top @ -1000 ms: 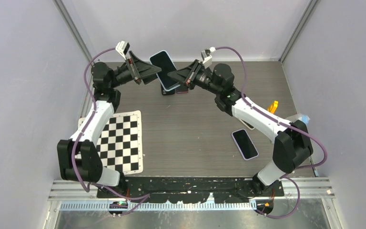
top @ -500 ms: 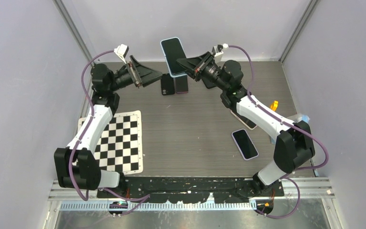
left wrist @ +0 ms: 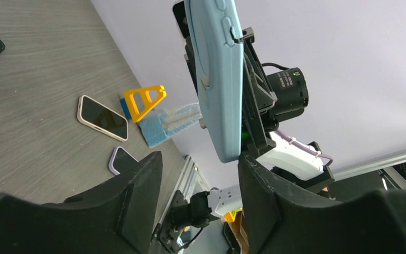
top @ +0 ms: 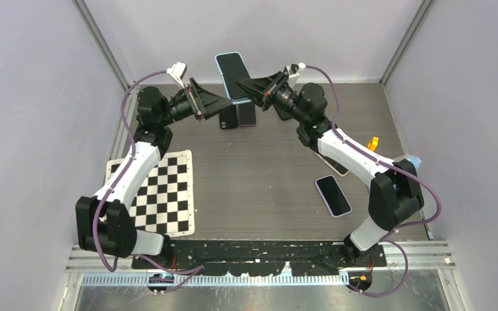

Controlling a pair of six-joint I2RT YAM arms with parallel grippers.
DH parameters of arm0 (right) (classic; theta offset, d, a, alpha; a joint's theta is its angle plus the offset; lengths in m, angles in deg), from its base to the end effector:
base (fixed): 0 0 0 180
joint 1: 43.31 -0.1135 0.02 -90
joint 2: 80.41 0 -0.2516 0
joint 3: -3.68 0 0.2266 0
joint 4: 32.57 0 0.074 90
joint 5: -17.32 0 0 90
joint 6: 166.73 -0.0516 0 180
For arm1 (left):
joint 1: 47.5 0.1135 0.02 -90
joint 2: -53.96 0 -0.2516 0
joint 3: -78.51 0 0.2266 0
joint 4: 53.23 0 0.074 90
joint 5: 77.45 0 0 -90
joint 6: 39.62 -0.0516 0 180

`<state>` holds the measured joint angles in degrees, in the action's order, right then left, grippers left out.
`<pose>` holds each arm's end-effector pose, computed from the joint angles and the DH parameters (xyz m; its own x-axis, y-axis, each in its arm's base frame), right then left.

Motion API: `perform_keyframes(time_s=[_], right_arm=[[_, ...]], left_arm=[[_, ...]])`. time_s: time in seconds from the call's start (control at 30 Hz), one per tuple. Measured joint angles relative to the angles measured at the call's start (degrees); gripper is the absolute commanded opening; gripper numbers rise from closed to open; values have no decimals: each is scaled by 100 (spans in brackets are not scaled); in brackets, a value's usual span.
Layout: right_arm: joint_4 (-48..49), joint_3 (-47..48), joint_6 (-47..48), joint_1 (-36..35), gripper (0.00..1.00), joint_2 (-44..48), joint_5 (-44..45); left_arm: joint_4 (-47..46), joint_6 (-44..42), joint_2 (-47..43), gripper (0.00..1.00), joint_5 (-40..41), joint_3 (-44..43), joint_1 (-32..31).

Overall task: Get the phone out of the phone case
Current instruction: Remove the phone case from the phone, then place the phone case at the center of the board.

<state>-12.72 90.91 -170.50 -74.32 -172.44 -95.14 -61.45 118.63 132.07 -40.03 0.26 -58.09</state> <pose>0.3089 0.2087 0.3776 -0.8052 0.5919 -0.0355 -0.1700 -0.1731 0.9701 0.2864 -0.0952 0.3756 -0.7682 -0.4306 -0.4739 0.4603 0.1430 -0.8762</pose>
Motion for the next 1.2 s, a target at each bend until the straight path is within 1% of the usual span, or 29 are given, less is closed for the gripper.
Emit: perform_keyframes(time_s=[0.07, 0.3, 0.43, 0.5, 0.53, 0.7, 0.83, 0.93, 1.0, 1.07, 1.2], right_arm=[[37, 0, -81, 0, 1, -28, 0], [114, 4, -269, -24, 1, -175, -55], [-90, 87, -103, -42, 1, -177, -11], [-192, 101, 52, -57, 1, -177, 2], [-278, 111, 125, -68, 1, -177, 15], [-798, 181, 581, -81, 1, -177, 42], [-1633, 420, 1154, -105, 1, -179, -109], [-2114, 675, 1574, -103, 1, -170, -461], [-2223, 715, 1738, -103, 1, -149, -660], [-2315, 715, 1847, -103, 1, -146, -767], [-2358, 693, 2055, -103, 1, -186, -697]], left_arm=[[9, -4, 0, 44, 42, -13, -22], [138, -13, 44, 41, 350, -168, -57], [682, -37, 90, 24, 551, -393, -68], [990, -118, 111, 2, 634, -527, -72], [1137, -155, 116, 0, 662, -568, -76], [1956, -509, 146, 0, 894, -638, -74], [3010, -1266, 219, 0, 1137, -809, 39], [3810, -2153, 343, 0, 1816, -992, 337], [4301, -2756, 496, 0, 2393, -1117, 623], [4623, -3169, 621, 0, 2809, -1178, 809], [5075, -3781, 977, 0, 3077, -1331, 970]])
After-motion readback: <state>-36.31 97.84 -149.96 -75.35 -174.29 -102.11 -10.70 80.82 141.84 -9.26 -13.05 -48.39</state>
